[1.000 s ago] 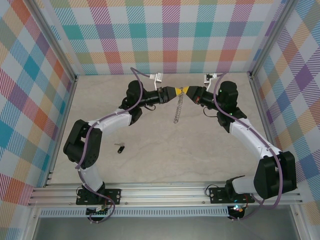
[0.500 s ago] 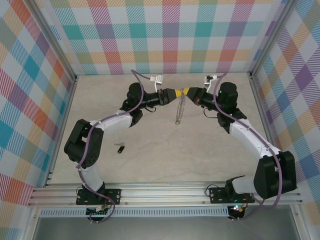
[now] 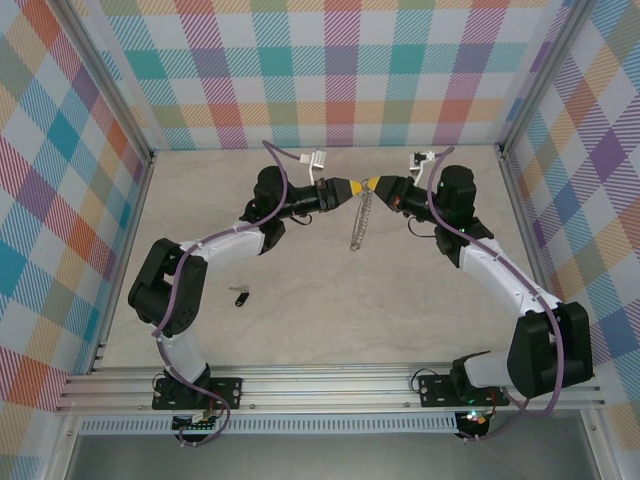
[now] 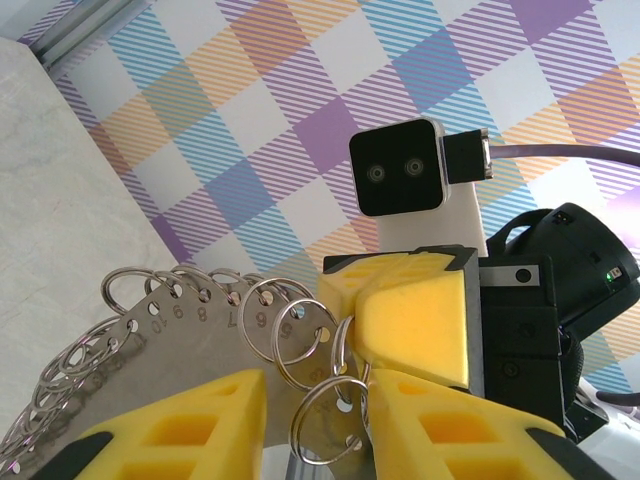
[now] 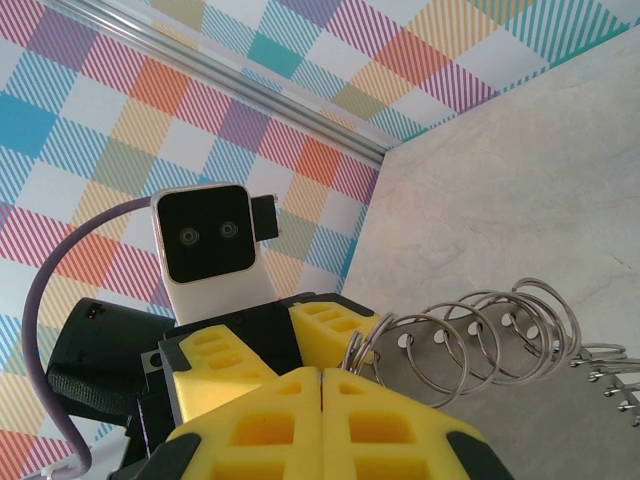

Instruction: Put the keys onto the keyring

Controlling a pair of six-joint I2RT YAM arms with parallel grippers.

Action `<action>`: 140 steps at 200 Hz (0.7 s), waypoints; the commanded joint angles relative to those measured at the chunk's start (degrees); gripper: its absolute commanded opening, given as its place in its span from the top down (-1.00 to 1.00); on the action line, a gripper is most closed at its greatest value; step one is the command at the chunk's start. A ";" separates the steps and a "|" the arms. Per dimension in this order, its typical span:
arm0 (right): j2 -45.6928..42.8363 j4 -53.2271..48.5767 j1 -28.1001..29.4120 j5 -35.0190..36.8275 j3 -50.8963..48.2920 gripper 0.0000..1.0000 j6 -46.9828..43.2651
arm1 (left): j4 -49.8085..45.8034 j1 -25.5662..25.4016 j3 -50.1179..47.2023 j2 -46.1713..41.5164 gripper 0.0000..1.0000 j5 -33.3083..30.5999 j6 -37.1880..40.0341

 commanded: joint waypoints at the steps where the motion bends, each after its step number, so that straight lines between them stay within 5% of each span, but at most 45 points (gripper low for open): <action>1: -1.72 2.93 -0.30 0.10 -0.25 1.00 -0.15 | 2.43 -0.11 -0.12 -2.13 0.39 -0.57 0.54; 140: -1.47 2.73 -0.65 0.51 -0.69 1.00 -0.32 | 2.48 -0.07 -1.01 -3.32 0.48 -0.92 0.48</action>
